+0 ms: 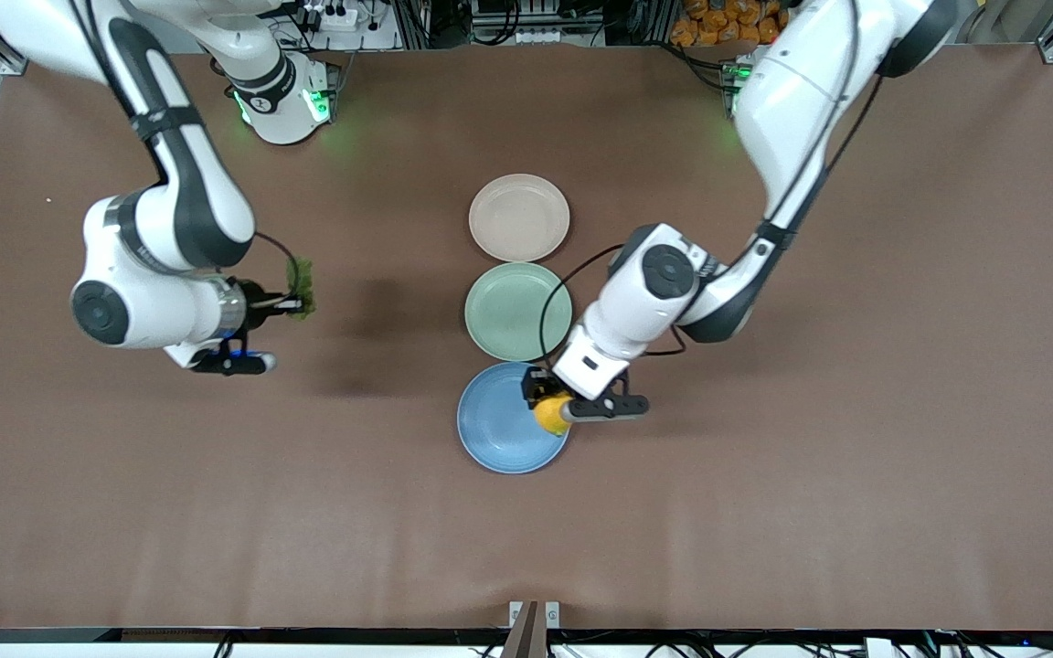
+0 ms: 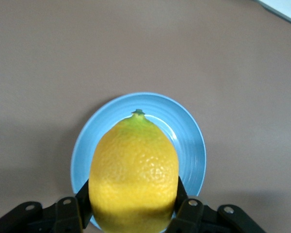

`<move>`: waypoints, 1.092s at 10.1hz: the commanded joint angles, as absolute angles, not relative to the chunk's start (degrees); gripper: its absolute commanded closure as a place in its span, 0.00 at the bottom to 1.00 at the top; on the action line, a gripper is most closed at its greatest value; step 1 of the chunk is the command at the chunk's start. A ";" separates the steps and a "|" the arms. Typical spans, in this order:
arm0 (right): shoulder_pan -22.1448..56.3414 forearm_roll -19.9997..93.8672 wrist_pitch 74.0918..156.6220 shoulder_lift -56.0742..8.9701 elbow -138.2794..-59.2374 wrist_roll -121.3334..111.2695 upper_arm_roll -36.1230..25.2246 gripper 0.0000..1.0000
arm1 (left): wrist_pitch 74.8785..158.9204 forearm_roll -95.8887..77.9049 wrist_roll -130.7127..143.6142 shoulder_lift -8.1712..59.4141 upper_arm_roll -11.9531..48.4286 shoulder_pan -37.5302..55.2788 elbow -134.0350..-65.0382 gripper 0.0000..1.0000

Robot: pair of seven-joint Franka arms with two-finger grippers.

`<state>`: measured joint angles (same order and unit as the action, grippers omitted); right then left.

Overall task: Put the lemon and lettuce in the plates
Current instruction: 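Lower the lemon onto the blue plate while the right gripper carries lettuce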

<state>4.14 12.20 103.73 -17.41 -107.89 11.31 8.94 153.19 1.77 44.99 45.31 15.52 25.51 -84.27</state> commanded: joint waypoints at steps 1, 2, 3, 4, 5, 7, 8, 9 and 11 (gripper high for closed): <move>6.23 12.83 104.23 -16.00 -108.72 22.88 13.52 1.00 | 155.29 0.53 46.14 49.38 13.62 28.47 -80.78 1.00; 7.20 14.31 104.67 -16.08 -108.72 25.81 15.97 1.00 | 156.96 0.53 46.14 51.13 13.54 28.65 -80.51 1.00; 8.43 19.72 105.37 -16.08 -109.07 28.10 16.78 1.00 | 157.58 0.61 45.88 52.37 13.62 28.74 -80.59 1.00; 12.61 20.73 107.03 -16.00 -109.16 32.74 16.87 1.00 | 157.59 0.70 45.62 52.90 13.54 28.65 -80.60 1.00; 17.27 20.74 109.92 -16.43 -109.25 38.44 16.79 1.00 | 157.41 0.88 45.62 52.91 13.54 28.57 -80.68 1.00; 22.56 20.74 116.68 -18.01 -111.34 42.52 16.79 1.00 | 157.32 0.97 45.62 53.35 13.54 28.56 -80.68 0.98; 24.15 20.66 119.33 -19.06 -112.58 43.93 16.70 1.00 | 157.32 0.97 45.62 53.44 13.54 28.56 -80.77 0.62; 26.00 20.57 122.40 -20.20 -113.46 44.99 16.70 1.00 | 157.24 1.31 44.92 53.44 13.45 28.48 -80.86 0.13; 29.08 20.57 127.15 -23.01 -113.64 47.53 16.70 1.00 | 157.24 2.46 41.67 53.44 13.18 28.21 -81.03 0.00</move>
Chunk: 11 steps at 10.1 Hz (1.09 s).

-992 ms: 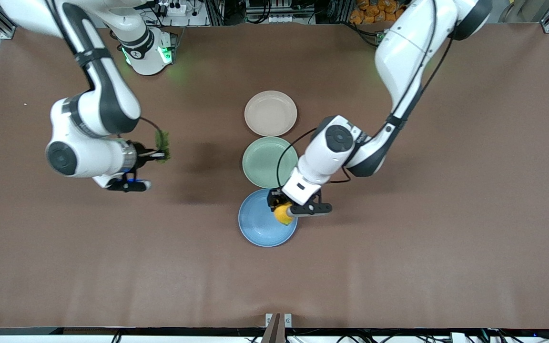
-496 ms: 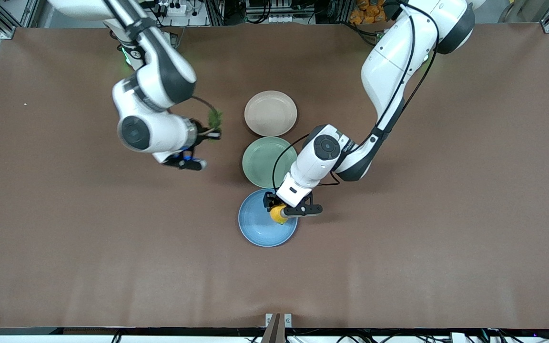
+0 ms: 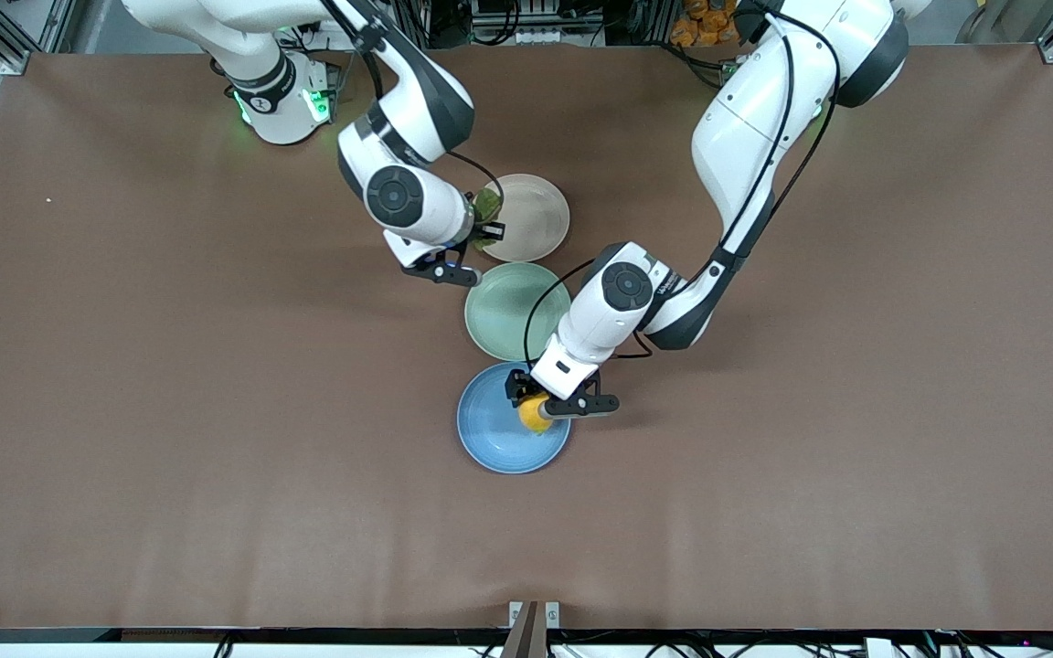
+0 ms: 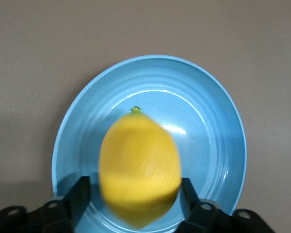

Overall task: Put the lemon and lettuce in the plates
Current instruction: 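Lower the lemon onto the blue plate while the right gripper carries lettuce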

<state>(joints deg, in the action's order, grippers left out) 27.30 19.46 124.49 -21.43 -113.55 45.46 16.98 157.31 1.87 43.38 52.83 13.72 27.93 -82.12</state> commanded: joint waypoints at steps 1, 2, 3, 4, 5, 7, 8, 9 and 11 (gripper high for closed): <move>29.96 20.57 130.22 -25.03 -113.56 48.24 16.70 1.00 | 157.24 2.46 41.66 53.44 13.18 28.21 -81.04 0.00; 31.19 20.57 133.04 -26.27 -113.55 48.60 16.70 1.00 | 157.15 2.46 41.66 53.44 13.18 28.21 -81.04 0.00; 31.46 20.57 133.50 -26.89 -113.47 48.60 16.70 1.00 | 157.15 2.46 41.75 53.44 13.18 28.21 -81.04 0.00; 31.38 20.65 132.55 -26.29 -113.47 48.78 16.79 1.00 | 156.97 2.46 41.75 53.26 13.18 28.13 -81.04 0.00; 31.46 20.65 132.19 -26.11 -113.47 50.17 16.79 1.00 | 156.71 2.46 41.75 52.91 13.18 27.95 -81.04 0.00; 31.99 20.74 132.10 -26.46 -113.29 50.80 16.79 1.00 | 154.00 2.29 41.84 51.25 13.18 27.60 -80.95 0.00; 32.25 20.83 132.19 -26.63 -113.29 52.19 16.79 0.60 | 152.33 2.11 41.84 49.85 13.18 27.16 -80.86 0.00; 32.08 20.92 132.10 -26.63 -113.12 53.51 16.79 0.53 | 150.05 2.02 41.66 48.01 13.27 26.20 -80.86 0.00; 31.99 20.83 131.84 -25.85 -112.94 53.09 16.79 0.00 | 143.47 2.20 41.66 43.35 13.18 25.05 -80.77 0.00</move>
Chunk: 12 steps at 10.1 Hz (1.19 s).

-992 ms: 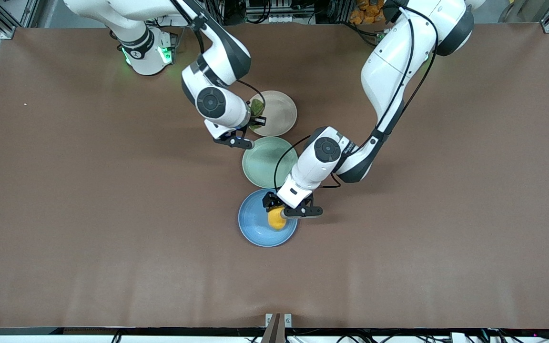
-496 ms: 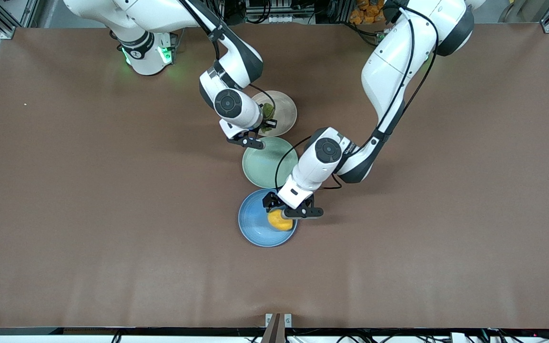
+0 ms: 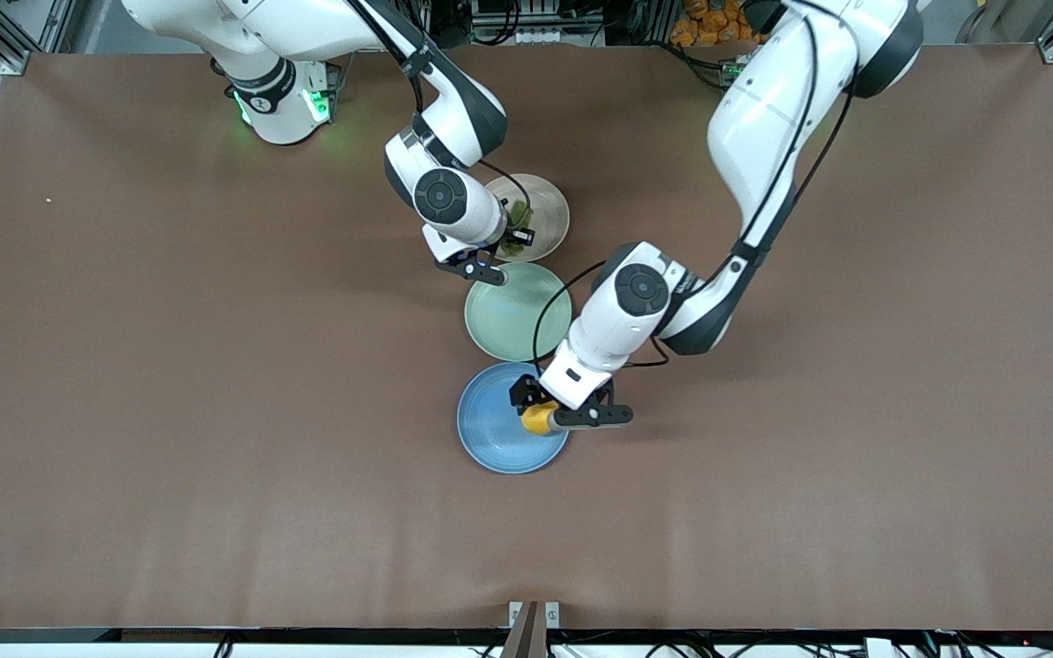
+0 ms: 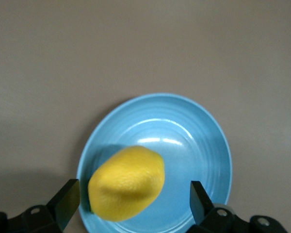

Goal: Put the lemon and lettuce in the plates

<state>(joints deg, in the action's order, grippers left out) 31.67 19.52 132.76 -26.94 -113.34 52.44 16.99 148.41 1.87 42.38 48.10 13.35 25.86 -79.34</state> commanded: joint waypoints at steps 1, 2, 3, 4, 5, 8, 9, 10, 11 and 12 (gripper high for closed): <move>31.56 20.74 130.70 -25.40 -112.07 52.82 16.70 0.00 | 140.65 2.37 41.66 40.55 13.18 23.22 -80.86 0.00; 31.20 20.39 128.08 -24.62 -110.32 52.74 16.18 0.00 | 137.58 2.55 41.31 37.73 13.27 20.85 -81.21 0.00; 28.94 20.22 124.92 -23.30 -108.65 51.08 15.56 0.00 | 133.11 2.72 40.96 35.27 13.27 19.18 -81.21 0.00; 26.65 20.21 122.28 -21.72 -107.50 48.98 15.47 0.00 | 129.06 2.72 39.48 32.90 13.27 17.51 -81.21 0.00; 24.11 19.61 121.91 -20.14 -107.14 48.52 14.95 0.00 | 125.11 2.64 36.68 30.70 13.36 15.84 -81.30 0.00; 14.27 12.67 119.90 -16.88 -105.74 45.37 14.59 0.00 | 114.03 2.64 30.60 24.01 13.53 11.71 -81.83 0.00; 11.02 12.48 115.53 -16.09 -103.04 39.96 14.50 0.00 | 110.60 2.64 26.67 21.91 13.88 9.17 -81.83 0.00; 7.33 10.57 109.05 -16.00 -98.83 35.12 14.41 0.00 | 107.00 2.46 22.28 19.88 13.80 7.84 -81.83 0.00; 5.29 3.41 102.55 -15.91 -94.87 31.59 14.59 0.00 | 103.74 2.46 20.06 18.04 13.62 6.34 -81.83 0.00; 4.14 -1.79 98.22 -15.65 -91.01 26.94 14.59 0.00 | 101.54 2.55 18.21 16.19 13.54 4.41 -81.83 0.00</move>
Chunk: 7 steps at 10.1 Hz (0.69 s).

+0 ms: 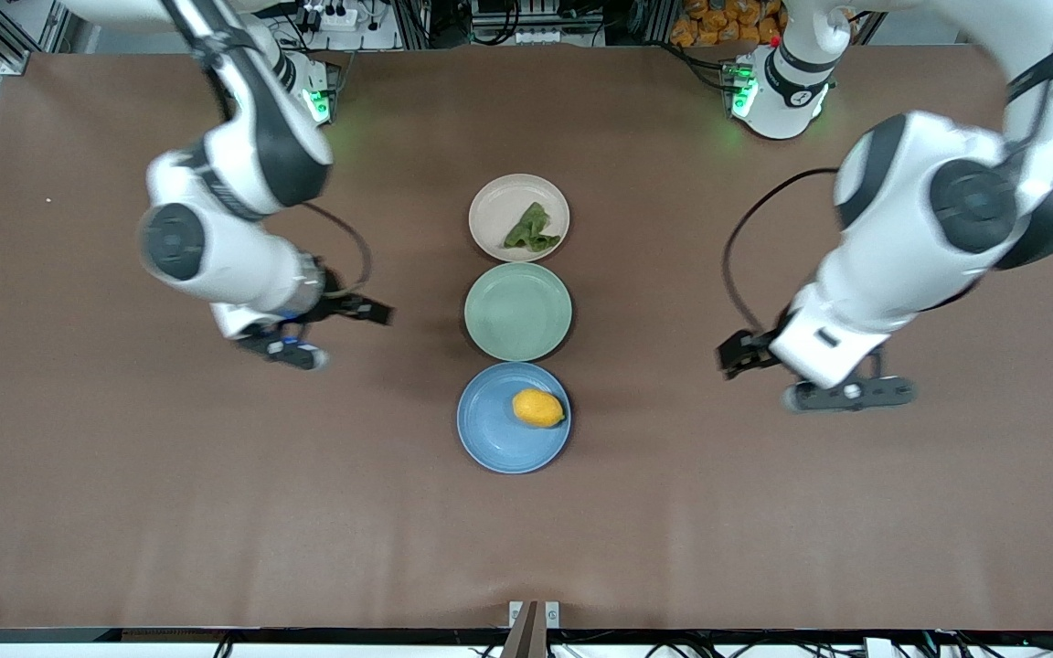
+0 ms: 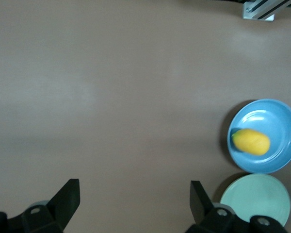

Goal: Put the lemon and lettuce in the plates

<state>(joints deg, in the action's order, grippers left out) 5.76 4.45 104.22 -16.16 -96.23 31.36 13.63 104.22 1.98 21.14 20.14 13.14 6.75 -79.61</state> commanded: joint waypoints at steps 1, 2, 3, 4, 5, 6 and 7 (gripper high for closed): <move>1.00 -1.85 95.82 -14.77 -88.10 23.15 14.68 0.00 | 99.08 2.55 16.54 14.43 13.36 3.18 -81.91 0.00; -1.47 -1.93 94.67 -13.46 -86.59 18.77 14.59 0.00 | 97.57 2.55 14.96 12.85 13.10 2.47 -82.00 0.00; -4.02 -2.46 94.40 -11.79 -86.40 14.37 14.59 0.00 | 95.56 2.55 14.07 11.09 12.23 2.37 -82.18 0.00; -6.31 -2.37 94.31 -10.30 -86.31 11.02 14.59 0.00 | 94.06 2.55 13.98 9.68 11.87 2.37 -82.18 0.00; -8.16 -1.94 93.78 -8.54 -86.31 9.68 14.50 0.00 | 93.00 2.37 13.89 8.36 11.78 2.37 -82.53 0.00; -8.43 -1.93 92.65 -7.48 -86.05 9.84 14.41 0.00 | 92.64 2.46 13.63 7.04 11.08 2.37 -83.40 0.00; -8.87 -1.76 91.59 -6.25 -85.09 9.67 14.07 0.00 | 92.64 2.46 11.80 5.55 10.03 2.81 -84.54 0.00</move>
